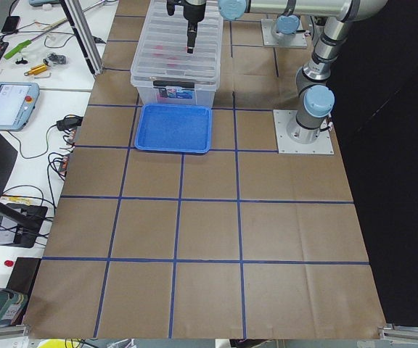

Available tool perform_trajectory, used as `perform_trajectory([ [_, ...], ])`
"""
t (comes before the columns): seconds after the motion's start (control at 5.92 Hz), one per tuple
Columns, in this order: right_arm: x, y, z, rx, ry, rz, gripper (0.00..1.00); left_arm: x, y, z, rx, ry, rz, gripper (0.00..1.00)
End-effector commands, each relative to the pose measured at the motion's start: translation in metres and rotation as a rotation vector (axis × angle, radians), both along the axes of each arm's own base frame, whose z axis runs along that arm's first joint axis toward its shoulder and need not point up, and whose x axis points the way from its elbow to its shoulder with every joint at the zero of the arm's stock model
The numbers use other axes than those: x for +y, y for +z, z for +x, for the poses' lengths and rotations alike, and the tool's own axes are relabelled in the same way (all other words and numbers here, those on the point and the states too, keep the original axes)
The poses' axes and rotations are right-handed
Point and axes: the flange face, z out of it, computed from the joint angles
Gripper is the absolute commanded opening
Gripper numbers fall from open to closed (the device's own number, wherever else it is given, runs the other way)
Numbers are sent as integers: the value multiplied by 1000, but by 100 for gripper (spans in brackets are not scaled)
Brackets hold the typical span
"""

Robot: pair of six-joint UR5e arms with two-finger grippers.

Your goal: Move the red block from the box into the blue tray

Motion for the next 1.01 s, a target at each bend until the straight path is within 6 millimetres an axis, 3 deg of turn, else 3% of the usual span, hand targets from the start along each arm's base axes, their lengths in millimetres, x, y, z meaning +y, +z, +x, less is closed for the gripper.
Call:
perform_trajectory([
  [0.0, 5, -17, -13, -2, -25, 10, 100, 1, 1, 0, 0, 0, -1, 98],
  [0.17, 5, -18, -18, -3, 4, 11, 100, 0, 0, 0, -1, 0, 0, 98],
  [0.85, 1, -22, -103, 5, 170, -42, 100, 0, 0, 1, -1, 1, 1, 98],
])
